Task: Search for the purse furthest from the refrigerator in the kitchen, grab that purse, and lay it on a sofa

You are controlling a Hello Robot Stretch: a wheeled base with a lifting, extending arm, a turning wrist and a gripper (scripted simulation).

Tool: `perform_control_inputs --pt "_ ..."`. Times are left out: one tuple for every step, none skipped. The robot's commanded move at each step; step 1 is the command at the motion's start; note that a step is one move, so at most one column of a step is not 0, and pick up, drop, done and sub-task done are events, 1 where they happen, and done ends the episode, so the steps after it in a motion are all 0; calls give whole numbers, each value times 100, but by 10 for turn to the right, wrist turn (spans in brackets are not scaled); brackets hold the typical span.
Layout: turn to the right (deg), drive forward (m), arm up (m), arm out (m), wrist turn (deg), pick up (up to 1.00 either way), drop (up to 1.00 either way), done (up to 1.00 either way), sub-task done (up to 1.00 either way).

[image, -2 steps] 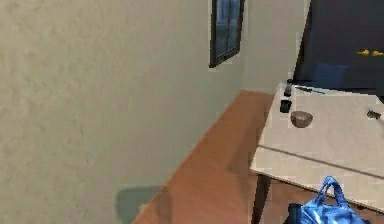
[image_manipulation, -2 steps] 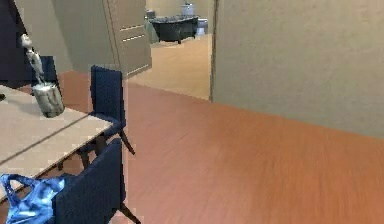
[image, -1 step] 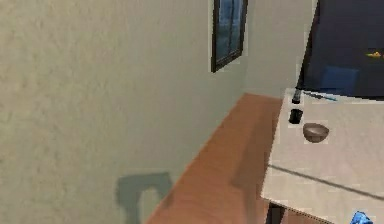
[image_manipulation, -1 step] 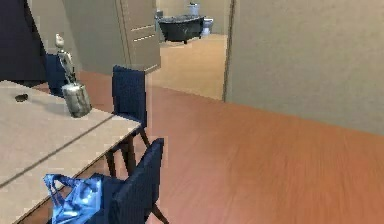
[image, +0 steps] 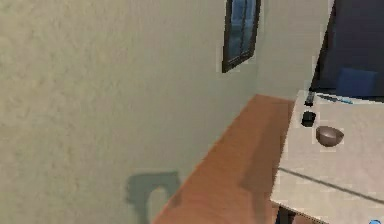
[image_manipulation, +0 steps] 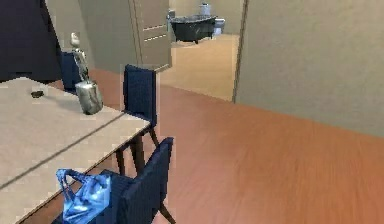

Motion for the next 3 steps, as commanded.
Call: perform_control_inputs --pt "0 85 0 0 0 0 0 0 0" --pt "360 0 0 0 0 0 0 0 0" --pt "0 45 0 0 0 0 0 0 0"
